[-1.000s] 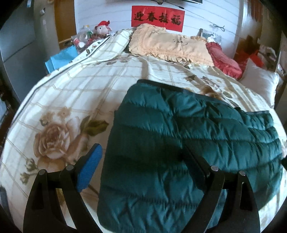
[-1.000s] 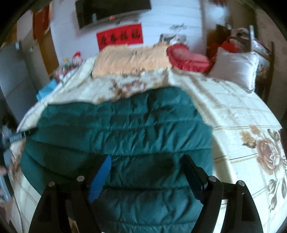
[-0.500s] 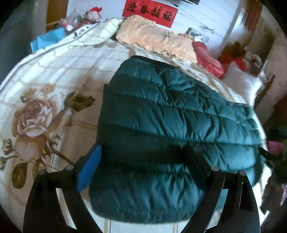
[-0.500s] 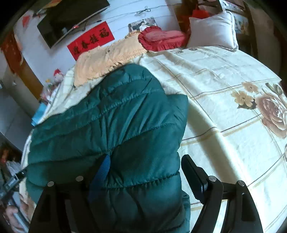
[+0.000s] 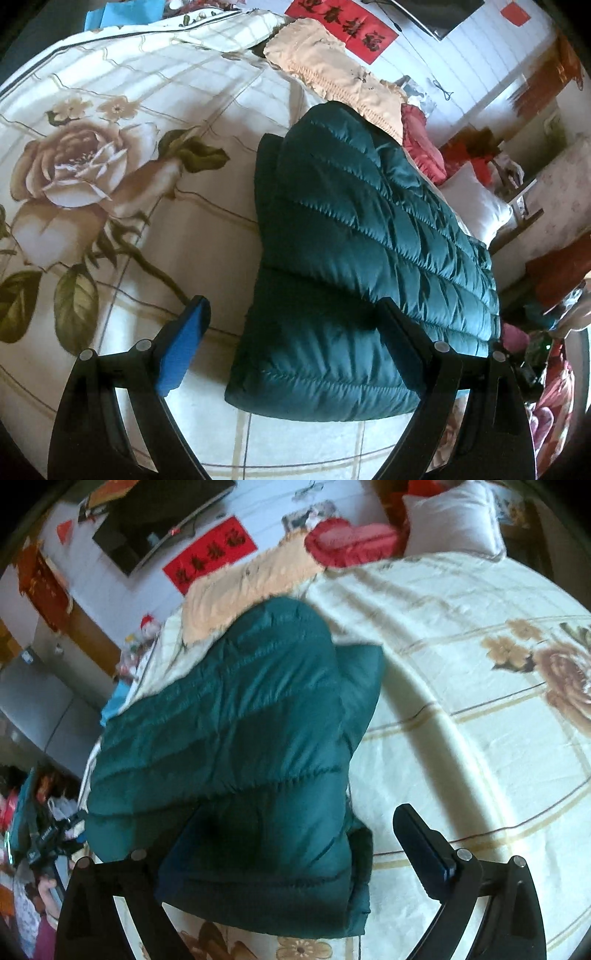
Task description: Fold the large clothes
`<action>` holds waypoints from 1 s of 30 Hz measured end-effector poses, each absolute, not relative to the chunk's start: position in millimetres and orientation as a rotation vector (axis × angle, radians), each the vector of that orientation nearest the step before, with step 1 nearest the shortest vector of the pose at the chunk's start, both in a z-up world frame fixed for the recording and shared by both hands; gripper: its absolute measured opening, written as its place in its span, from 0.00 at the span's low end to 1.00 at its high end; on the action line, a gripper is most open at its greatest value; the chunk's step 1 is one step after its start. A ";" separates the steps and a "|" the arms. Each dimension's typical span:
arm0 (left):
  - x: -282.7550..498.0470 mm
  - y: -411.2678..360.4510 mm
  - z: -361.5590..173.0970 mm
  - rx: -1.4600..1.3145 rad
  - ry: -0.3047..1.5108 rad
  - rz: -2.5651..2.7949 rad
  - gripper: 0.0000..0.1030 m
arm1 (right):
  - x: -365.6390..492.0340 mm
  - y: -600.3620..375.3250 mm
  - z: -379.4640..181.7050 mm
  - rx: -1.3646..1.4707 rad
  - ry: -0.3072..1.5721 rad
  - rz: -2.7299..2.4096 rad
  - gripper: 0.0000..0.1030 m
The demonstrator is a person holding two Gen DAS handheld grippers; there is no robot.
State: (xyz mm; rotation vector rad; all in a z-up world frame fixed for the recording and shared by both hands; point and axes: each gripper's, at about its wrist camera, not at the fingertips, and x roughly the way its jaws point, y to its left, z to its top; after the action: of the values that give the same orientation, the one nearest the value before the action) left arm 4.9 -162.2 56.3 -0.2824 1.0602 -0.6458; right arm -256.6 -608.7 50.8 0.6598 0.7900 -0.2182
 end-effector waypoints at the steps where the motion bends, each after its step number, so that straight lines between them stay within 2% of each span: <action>1: 5.0 -163.6 55.2 -0.284 1.064 -0.651 0.88 | -256.1 -609.6 48.4 0.671 0.789 -0.210 0.99; 5: 9.4 -173.2 47.5 -0.276 1.091 -0.659 0.88 | -245.7 -609.2 40.3 0.728 0.785 -0.145 0.99; 10: 18.1 -177.6 33.1 -0.335 1.144 -0.684 0.99 | -234.5 -605.4 33.5 0.743 0.776 -0.114 1.00; 17: 15.3 -189.4 34.5 -0.314 1.131 -0.712 0.99 | -228.3 -597.0 35.9 0.706 0.776 -0.128 1.00; 18: 13.0 -191.1 35.1 -0.309 1.130 -0.722 0.96 | -227.9 -594.6 37.6 0.696 0.767 -0.130 0.95; 19: 10.0 -192.5 37.6 -0.301 1.111 -0.726 0.87 | -228.6 -589.8 41.9 0.663 0.754 -0.133 0.89; 20: 6.6 -192.4 40.5 -0.293 1.086 -0.735 0.83 | -229.2 -584.6 47.0 0.632 0.745 -0.136 0.77; 22: -1.1 -190.4 49.3 -0.277 1.048 -0.749 0.66 | -231.9 -576.4 58.6 0.571 0.735 -0.144 0.57; 24: -6.6 -185.8 57.5 -0.277 1.030 -0.761 0.56 | -235.6 -573.2 67.8 0.547 0.728 -0.136 0.47; 25: -8.5 -183.7 60.2 -0.284 1.028 -0.767 0.53 | -238.1 -571.6 72.7 0.544 0.722 -0.124 0.45; 30: -33.7 -169.1 80.6 -0.280 1.016 -0.819 0.50 | -262.8 -563.6 86.6 0.573 0.720 -0.075 0.43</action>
State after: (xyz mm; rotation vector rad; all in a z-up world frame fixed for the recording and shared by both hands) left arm -33.7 -169.1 80.6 -0.2802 1.0157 -0.8187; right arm -262.8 -563.6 86.6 0.5729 0.7200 -0.0753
